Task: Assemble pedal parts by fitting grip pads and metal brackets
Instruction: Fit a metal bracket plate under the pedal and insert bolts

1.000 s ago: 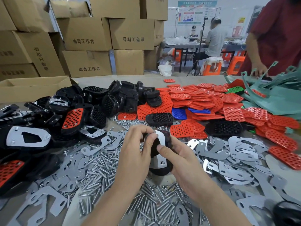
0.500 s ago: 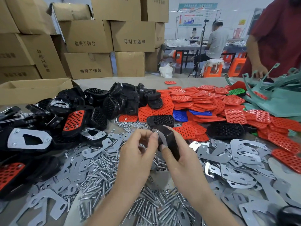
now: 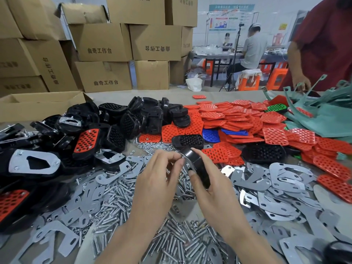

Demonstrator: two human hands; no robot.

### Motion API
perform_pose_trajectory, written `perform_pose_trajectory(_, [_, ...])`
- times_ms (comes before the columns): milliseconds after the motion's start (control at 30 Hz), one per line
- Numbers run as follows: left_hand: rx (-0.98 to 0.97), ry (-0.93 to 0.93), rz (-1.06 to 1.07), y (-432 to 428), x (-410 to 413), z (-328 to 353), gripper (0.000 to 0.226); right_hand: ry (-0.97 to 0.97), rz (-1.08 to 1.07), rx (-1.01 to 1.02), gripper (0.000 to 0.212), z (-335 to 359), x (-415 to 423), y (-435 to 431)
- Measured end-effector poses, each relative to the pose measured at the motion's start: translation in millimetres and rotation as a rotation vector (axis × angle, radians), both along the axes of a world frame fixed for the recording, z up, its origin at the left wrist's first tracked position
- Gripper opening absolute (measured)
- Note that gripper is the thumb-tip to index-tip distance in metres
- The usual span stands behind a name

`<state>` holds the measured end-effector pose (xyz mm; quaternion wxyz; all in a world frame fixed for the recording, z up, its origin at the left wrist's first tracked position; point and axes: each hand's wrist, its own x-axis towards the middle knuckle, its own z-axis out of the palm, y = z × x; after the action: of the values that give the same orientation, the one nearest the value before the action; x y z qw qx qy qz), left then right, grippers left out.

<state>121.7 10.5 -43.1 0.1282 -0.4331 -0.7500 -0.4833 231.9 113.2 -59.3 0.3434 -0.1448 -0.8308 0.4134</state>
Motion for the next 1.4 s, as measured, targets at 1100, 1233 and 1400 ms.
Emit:
perform_pose_trajectory(1100, [-1.038, 0.153, -0.050, 28.0, -71.6, 9.9, 0.031, 0.322, -0.106, -1.048, 0.021, 8.3, -2.7, 31.0])
perform_pose_trajectory(1233, [-1.048, 0.130, -0.112, 34.5, -65.6, 13.3, 0.037, 0.364, -0.089, -1.172, 0.020, 11.0, -2.0, 33.7])
perform_pose_trajectory(1400, [-1.055, 0.090, -0.070, 35.2, -65.5, 16.4, 0.019, 0.363, -0.078, -1.254, 0.020, 11.1, -3.4, 35.0])
